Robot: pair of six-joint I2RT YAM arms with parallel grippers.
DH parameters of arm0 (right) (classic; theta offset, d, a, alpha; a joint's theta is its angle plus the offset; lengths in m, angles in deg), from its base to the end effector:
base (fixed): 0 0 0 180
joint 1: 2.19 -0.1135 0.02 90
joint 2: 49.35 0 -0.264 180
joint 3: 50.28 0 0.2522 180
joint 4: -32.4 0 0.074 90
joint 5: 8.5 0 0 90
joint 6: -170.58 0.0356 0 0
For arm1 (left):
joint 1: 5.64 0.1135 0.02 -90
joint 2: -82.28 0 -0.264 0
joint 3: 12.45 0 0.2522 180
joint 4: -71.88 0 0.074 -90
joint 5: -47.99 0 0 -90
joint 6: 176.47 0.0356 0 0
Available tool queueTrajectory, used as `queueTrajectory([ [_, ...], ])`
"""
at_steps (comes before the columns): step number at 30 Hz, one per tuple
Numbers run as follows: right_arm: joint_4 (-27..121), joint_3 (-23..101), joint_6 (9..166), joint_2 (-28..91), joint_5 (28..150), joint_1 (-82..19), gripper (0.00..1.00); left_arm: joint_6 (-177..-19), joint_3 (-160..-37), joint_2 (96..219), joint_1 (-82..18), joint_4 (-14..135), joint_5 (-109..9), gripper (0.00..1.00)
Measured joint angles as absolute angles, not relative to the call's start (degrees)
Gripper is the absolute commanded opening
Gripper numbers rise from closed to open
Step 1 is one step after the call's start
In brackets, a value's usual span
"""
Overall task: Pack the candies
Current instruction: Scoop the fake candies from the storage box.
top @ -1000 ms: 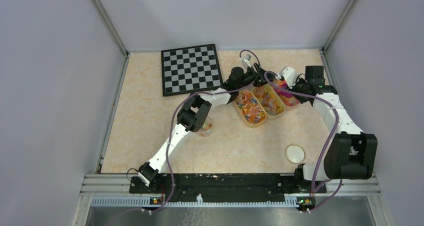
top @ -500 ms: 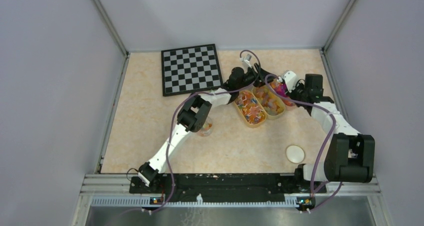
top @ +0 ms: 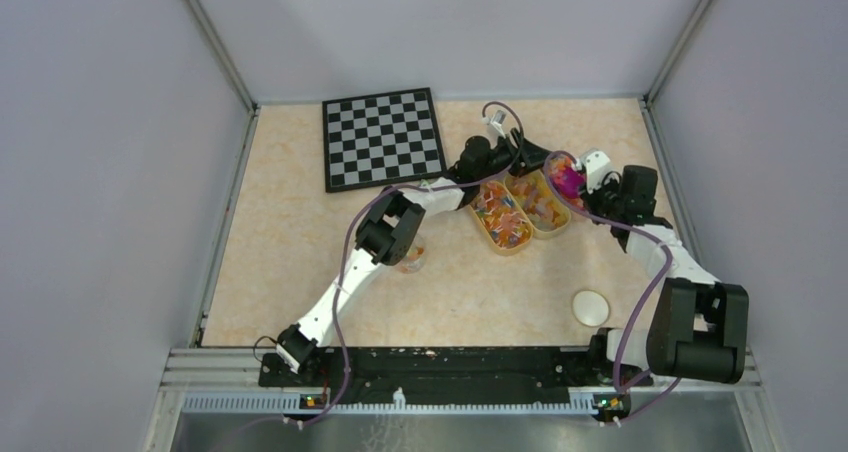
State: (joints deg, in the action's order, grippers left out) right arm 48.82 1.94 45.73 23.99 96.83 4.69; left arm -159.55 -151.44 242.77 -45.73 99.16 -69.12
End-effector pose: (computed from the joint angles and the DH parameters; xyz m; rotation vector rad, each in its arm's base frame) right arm 0.2647 -0.0225 0.2095 -0.6721 2.0959 -0.1092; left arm 0.4552 -0.4044 0.1199 -0.0496 1.8212 -1.8593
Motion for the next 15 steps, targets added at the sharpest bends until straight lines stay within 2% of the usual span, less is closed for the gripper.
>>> queueTrajectory([
  [15, 41.39, -0.73, 48.46, 25.43, 101.38, 5.45, 0.00, -159.57, -151.24, 242.96, -45.86, 100.38, -69.12, 0.58],
])
